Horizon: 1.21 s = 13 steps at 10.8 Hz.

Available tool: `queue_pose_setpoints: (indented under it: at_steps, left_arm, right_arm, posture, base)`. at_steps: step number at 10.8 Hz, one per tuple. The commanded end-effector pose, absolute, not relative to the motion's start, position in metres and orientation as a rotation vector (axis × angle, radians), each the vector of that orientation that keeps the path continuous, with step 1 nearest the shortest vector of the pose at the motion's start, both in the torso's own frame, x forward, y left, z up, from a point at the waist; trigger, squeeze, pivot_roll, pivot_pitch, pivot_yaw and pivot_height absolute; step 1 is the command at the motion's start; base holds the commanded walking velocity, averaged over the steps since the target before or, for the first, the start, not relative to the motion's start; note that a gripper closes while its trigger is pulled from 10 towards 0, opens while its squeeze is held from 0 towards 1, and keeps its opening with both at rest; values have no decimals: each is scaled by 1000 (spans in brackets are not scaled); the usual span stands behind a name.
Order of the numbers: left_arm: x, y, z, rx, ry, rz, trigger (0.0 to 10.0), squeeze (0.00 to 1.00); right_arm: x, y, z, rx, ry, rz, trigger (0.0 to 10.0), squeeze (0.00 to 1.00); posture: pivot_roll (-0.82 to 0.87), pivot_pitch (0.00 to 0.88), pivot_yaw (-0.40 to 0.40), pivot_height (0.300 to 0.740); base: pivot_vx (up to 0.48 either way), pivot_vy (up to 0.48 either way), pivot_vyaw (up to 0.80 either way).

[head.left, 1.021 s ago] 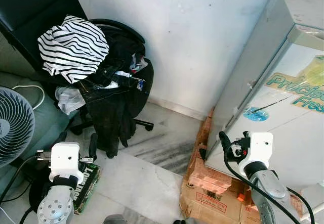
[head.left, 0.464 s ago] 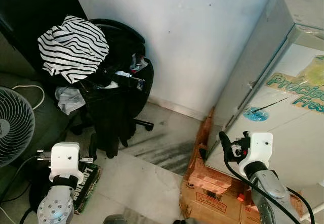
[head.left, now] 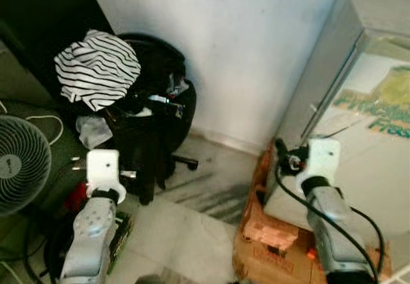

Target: Restocking fridge

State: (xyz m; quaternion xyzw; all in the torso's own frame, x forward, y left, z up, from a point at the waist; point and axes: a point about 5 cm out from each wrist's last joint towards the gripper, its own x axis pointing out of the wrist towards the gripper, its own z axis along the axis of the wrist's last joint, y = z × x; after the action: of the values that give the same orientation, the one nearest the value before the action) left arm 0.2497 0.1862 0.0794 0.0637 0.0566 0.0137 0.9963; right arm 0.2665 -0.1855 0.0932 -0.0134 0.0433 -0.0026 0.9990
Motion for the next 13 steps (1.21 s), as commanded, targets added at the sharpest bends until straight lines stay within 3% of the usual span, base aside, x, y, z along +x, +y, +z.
queue_pose_setpoints:
  at_steps: [1, 8, 13]
  left_arm:
    - [251, 187, 80, 153, 118, 43, 10000, 0]
    - [249, 185, 78, 160, 127, 47, 10000, 0]
    - [248, 183, 74, 161, 156, 20, 10000, 0]
  right_arm:
    - [266, -185, 94, -31, 87, -10, 10000, 0]
    - [270, -185, 90, -55, 117, 14, 10000, 0]
    - [272, -182, 84, -62, 148, 12, 10000, 0]
  posture:
    - [79, 0, -17, 740]
    - [78, 32, -40, 740]
    - [83, 46, -41, 740]
  base:
    - [0, 0, 0]
    - [0, 0, -162]
    - [0, 53, -750]
